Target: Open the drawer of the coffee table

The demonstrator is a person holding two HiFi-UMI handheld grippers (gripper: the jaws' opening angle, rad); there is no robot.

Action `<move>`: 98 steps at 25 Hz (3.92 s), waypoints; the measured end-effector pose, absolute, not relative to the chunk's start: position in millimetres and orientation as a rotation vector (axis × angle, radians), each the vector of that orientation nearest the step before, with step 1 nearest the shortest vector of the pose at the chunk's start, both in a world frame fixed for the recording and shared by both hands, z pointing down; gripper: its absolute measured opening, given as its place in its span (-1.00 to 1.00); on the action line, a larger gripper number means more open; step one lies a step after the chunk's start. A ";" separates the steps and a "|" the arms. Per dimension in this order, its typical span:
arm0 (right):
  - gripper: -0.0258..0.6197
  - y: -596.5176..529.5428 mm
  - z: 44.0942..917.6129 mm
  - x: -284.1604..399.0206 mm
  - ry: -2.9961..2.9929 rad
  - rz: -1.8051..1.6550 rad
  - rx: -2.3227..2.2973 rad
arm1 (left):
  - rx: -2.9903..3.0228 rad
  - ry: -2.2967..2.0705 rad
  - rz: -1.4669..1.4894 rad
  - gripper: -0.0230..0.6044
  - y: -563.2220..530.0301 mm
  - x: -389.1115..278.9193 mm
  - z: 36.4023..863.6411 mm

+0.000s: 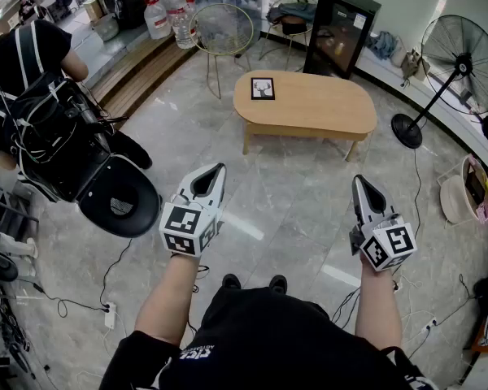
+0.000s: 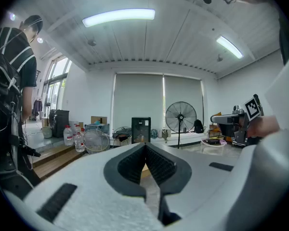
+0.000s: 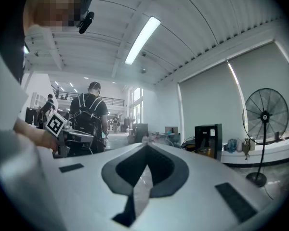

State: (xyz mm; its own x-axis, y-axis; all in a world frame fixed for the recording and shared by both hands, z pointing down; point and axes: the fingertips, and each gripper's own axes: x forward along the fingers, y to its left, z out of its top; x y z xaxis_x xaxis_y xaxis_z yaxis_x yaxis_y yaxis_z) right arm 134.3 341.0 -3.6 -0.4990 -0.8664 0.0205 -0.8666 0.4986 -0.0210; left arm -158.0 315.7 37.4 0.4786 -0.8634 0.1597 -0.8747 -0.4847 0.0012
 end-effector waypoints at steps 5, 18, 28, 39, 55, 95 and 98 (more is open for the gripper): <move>-0.92 339.4 2.2 141.1 -2.729 0.040 1.551 | 2.616 -1.560 0.207 -0.91 313.6 -147.2 39.6; -0.92 357.2 7.7 199.4 -2.775 0.081 1.571 | 2.601 -1.568 0.232 -0.91 328.1 -92.6 37.9; -0.91 380.5 5.3 209.2 -2.877 0.048 1.420 | 2.588 -1.566 0.246 -0.91 342.7 -60.8 48.4; -0.91 310.1 28.7 194.1 -2.861 0.153 1.345 | 2.566 -1.475 0.192 -0.91 264.6 -66.4 75.9; -0.91 80.5 47.4 123.4 -2.796 0.253 1.350 | 2.572 -1.370 0.268 -0.91 43.6 -117.0 100.7; -0.90 -219.6 247.7 158.6 -2.735 0.775 0.885 | 2.261 -1.391 0.407 -0.90 -218.9 -34.9 257.7; -0.90 -214.0 274.1 152.1 -2.699 0.766 0.886 | 2.258 -1.364 0.419 -0.91 -214.6 -38.2 291.8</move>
